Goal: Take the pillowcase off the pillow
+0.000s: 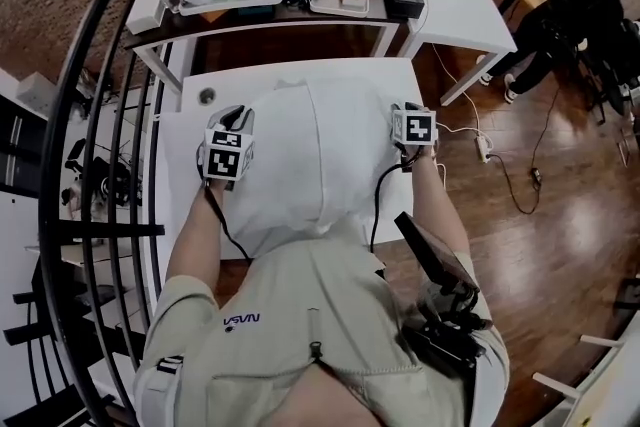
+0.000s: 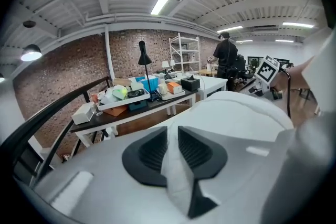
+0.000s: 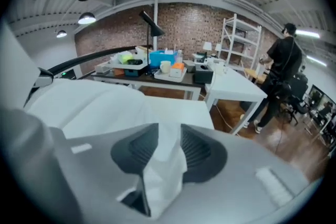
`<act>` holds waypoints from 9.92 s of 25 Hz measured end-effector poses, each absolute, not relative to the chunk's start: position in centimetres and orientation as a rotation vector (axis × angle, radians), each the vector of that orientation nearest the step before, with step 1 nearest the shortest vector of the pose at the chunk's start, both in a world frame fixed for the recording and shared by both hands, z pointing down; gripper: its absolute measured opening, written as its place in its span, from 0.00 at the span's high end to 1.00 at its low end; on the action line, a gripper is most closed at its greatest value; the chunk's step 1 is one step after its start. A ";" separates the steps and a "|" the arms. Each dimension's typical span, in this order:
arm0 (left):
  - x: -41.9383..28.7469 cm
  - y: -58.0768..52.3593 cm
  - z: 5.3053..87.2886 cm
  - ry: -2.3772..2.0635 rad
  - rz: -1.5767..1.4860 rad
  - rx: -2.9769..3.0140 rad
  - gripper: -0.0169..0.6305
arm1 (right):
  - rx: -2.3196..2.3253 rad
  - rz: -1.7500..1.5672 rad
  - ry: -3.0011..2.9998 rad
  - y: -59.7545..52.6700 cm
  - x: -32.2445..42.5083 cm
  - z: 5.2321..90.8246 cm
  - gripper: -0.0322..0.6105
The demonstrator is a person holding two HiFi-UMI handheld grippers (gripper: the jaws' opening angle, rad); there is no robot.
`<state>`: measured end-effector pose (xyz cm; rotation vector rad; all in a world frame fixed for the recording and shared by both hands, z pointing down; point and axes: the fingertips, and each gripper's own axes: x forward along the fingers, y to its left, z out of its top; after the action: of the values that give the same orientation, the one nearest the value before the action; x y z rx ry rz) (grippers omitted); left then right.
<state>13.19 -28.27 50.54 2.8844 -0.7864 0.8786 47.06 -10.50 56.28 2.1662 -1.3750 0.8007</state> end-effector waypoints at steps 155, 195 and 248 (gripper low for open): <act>11.5 -13.3 43.7 -0.555 0.640 2.972 0.95 | 2.242 0.584 -1.430 -14.2 42.9 52.2 0.94; 20.6 -14.5 50.7 -0.430 0.688 2.992 0.75 | 2.418 0.541 -1.386 4.3 41.4 51.1 0.89; -4.0 -2.0 39.5 -1.077 0.074 2.896 0.96 | 2.480 -0.032 -1.802 7.4 13.2 37.5 0.94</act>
<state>-3.98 -1.99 39.49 2.8964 -1.0767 0.0738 13.18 7.43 37.54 2.4800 -1.8021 -0.0324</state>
